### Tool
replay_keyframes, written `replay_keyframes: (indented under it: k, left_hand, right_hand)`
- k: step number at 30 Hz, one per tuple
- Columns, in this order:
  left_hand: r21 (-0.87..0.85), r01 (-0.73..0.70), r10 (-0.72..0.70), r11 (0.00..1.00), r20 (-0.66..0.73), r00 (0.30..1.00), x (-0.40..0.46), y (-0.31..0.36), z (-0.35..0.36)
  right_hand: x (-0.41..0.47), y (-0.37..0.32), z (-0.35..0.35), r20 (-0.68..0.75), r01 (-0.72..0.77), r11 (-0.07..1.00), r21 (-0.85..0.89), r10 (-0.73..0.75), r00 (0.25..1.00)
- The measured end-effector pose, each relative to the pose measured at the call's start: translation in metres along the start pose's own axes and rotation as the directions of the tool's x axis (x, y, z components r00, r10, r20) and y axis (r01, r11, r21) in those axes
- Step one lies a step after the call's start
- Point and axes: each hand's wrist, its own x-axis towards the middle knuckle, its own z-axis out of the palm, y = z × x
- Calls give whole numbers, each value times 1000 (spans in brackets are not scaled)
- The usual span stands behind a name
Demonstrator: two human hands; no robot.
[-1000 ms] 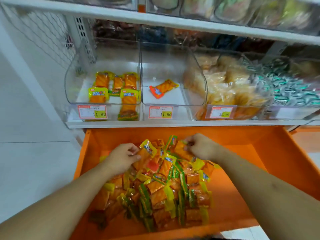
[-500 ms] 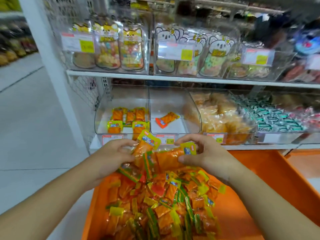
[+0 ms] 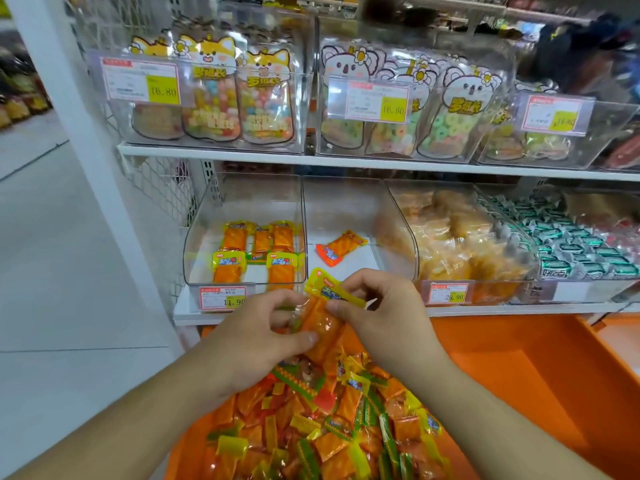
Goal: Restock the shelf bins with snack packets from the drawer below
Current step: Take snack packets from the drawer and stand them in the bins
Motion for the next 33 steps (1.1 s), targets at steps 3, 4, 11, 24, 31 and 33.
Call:
replay_keyframes:
  k: [3, 4, 11, 24, 31, 33]
  left_hand:
    - [15, 9, -9, 1000, 14, 1000, 2, 1, -2]
    - [18, 14, -14, 1000, 7, 1000, 2, 1, -3]
    - [-21, 51, -51, 998, -10, 999, 4, 1, -9]
    - [24, 66, -63, 998, -81, 995, 2, 10, -42]
    - [-88, 121, -141, 989, -279, 950, 30, 7, -64]
    - [-107, 127, -156, 986, -335, 929, 42, 9, -72]
  right_hand:
    - [3, 0, 6, -14, 49, 995, -87, -50, 999]
    - [5, 1, 7, -29, 45, 993, -105, -49, 998]
    - [18, 0, 10, 99, -134, 960, 247, 113, 989]
    - [44, -12, 38, 158, -143, 936, 322, 96, 983]
    - [71, -8, 44, 174, -53, 991, 126, 31, 984]
    - [76, -2, 45, 173, 52, 992, -112, -32, 984]
